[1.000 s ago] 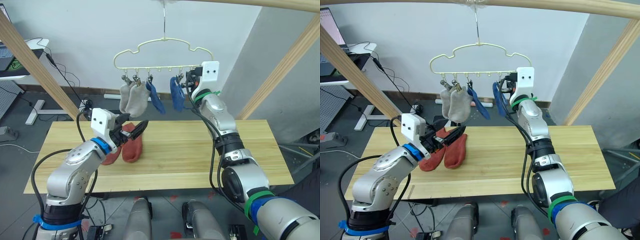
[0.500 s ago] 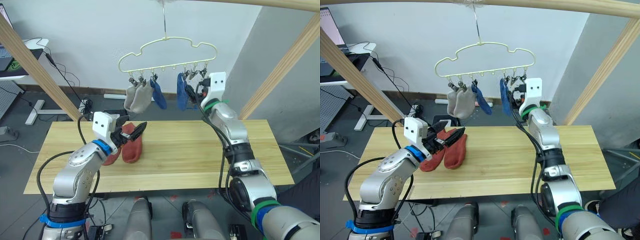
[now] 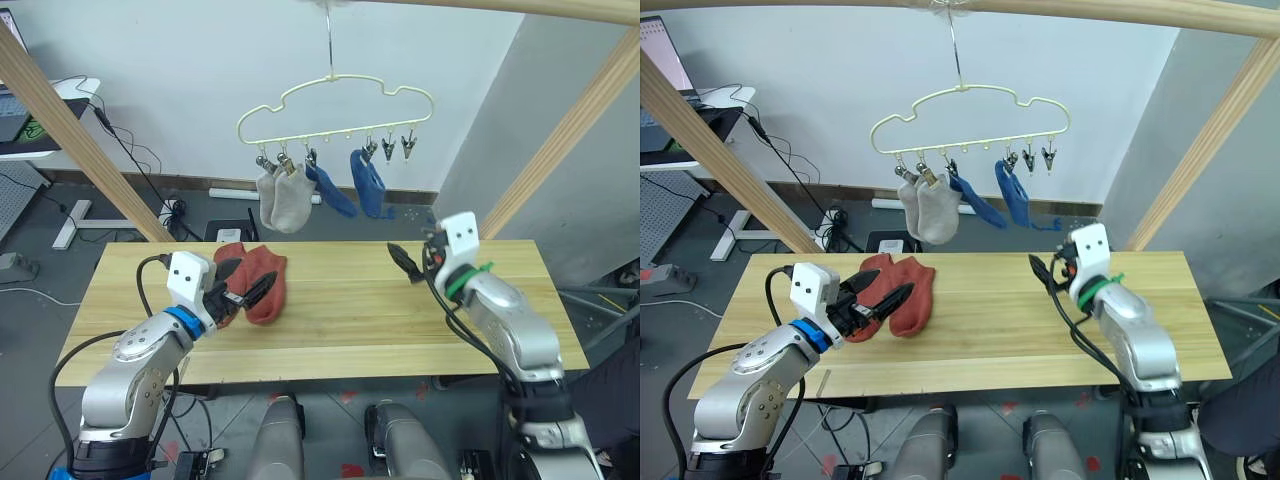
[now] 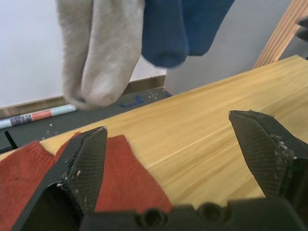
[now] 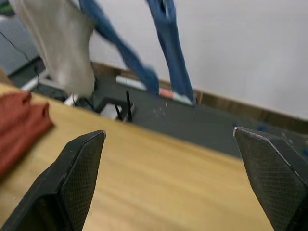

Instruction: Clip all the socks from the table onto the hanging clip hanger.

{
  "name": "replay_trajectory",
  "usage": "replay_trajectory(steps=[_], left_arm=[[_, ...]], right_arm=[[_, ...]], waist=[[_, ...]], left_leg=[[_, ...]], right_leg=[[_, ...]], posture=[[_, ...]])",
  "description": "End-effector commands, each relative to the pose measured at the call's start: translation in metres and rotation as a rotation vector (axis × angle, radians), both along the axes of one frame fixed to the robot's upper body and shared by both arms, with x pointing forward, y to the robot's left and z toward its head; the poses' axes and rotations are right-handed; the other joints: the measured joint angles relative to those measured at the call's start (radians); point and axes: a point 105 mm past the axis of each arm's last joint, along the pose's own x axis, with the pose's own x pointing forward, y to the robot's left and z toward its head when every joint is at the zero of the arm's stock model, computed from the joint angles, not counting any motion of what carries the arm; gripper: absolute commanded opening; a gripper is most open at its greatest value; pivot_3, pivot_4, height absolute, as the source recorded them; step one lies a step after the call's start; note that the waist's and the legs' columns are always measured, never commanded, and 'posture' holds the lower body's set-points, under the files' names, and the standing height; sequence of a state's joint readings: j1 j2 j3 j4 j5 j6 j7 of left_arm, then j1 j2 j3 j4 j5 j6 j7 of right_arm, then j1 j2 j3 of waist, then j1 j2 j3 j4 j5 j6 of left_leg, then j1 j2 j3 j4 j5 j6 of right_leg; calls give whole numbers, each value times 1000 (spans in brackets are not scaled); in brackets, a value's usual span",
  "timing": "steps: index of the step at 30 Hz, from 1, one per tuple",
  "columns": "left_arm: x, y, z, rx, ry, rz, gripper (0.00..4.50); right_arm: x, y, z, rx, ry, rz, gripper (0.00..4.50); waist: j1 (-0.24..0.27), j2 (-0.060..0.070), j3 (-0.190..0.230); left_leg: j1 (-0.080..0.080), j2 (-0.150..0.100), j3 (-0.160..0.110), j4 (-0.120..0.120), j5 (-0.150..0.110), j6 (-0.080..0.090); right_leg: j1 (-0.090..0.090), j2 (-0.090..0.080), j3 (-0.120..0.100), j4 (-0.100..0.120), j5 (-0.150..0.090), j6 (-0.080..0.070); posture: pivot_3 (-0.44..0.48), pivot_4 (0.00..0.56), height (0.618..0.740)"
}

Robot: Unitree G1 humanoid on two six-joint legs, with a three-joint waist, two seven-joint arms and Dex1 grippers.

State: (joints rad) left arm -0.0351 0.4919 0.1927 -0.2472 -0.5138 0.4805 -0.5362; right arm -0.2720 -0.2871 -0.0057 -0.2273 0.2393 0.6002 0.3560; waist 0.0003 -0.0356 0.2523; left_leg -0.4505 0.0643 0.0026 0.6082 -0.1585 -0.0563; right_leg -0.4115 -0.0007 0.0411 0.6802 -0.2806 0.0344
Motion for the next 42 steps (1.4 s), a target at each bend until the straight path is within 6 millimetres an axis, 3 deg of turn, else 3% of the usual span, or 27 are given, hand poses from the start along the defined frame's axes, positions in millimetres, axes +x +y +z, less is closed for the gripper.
replay_trajectory(steps=[1, 13, 42], left_arm=[[-2, 3, -6, 50, -9, 14, 4500], [-19, 14, -50, 191, 115, 87, 4500], [-22, 17, -49, 223, 76, 134, 4500]], right_arm=[[-8, -8, 11, -1, -48, -24, 4479], [-46, -29, -15, -38, -5, -108, 4479], [-47, -30, -19, -53, -9, -126, 4479]], waist=[[-3, 0, 0], [-4, 0, -1], [-3, 0, -1]], left_leg=[[0, 0, 0, 0, 0, 0], [0, 0, 0, 0, 0, 0], [1, 0, 0, 0, 0, 0]], right_leg=[[0, 0, 0, 0, 0, 0], [0, 0, 0, 0, -1, -1], [0, 0, 0, 0, -2, -3]], posture=[[56, 215, 740], [20, 217, 740], [35, 229, 740]])
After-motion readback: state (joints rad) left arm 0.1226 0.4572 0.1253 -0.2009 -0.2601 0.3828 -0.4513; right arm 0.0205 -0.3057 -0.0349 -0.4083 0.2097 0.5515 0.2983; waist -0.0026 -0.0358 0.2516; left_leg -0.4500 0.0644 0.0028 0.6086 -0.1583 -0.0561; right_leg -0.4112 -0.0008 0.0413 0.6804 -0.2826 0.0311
